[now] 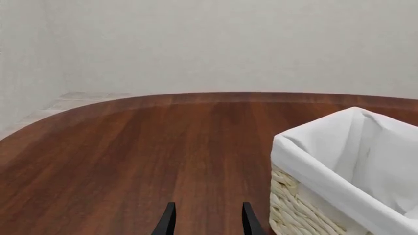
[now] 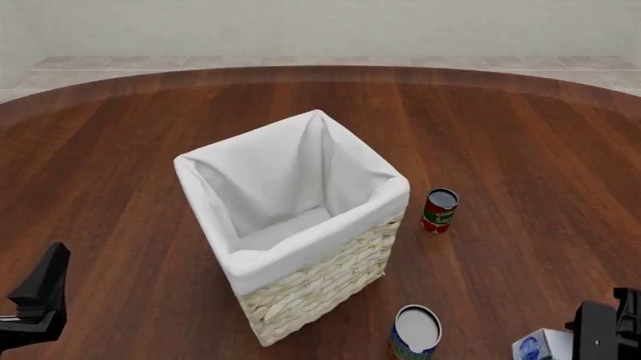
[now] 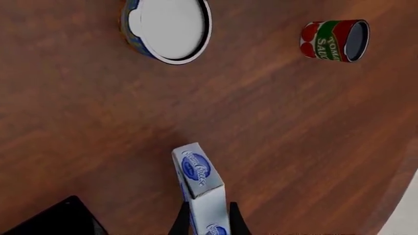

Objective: Pick up the cream cheese box, and put it in the basket.

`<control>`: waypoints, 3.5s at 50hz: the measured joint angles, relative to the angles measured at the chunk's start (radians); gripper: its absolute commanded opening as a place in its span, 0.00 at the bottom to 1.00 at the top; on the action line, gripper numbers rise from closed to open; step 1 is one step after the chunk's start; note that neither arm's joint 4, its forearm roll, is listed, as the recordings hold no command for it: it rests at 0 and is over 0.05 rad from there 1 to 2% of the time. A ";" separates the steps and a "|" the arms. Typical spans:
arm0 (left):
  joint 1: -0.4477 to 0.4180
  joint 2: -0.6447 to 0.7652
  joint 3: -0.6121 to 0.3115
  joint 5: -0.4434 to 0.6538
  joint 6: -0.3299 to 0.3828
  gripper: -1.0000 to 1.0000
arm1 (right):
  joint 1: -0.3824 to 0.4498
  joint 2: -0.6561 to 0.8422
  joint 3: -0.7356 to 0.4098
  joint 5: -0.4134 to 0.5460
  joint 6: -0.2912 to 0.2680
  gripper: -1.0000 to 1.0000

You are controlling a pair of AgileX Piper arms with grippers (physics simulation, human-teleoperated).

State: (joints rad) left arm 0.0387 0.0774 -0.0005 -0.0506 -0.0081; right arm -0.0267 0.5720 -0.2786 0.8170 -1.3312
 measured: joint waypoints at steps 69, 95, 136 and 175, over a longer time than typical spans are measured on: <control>-0.002 -0.050 -0.002 0.033 -0.013 1.00 | 0.150 -0.022 -0.128 -0.052 0.108 0.00; -0.002 -0.061 -0.002 0.040 -0.016 1.00 | 0.219 -0.058 -0.175 -0.098 0.159 0.00; -0.004 -0.069 -0.004 0.043 -0.019 1.00 | 0.279 -0.082 -0.267 -0.168 0.207 0.00; -0.009 -0.070 -0.004 0.045 -0.023 1.00 | 0.354 -0.036 -0.369 -0.272 0.235 0.00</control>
State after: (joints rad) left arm 0.0301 0.0071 -0.0044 -0.0058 -0.0308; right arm 0.3277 0.5363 -0.6476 0.5453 -1.0962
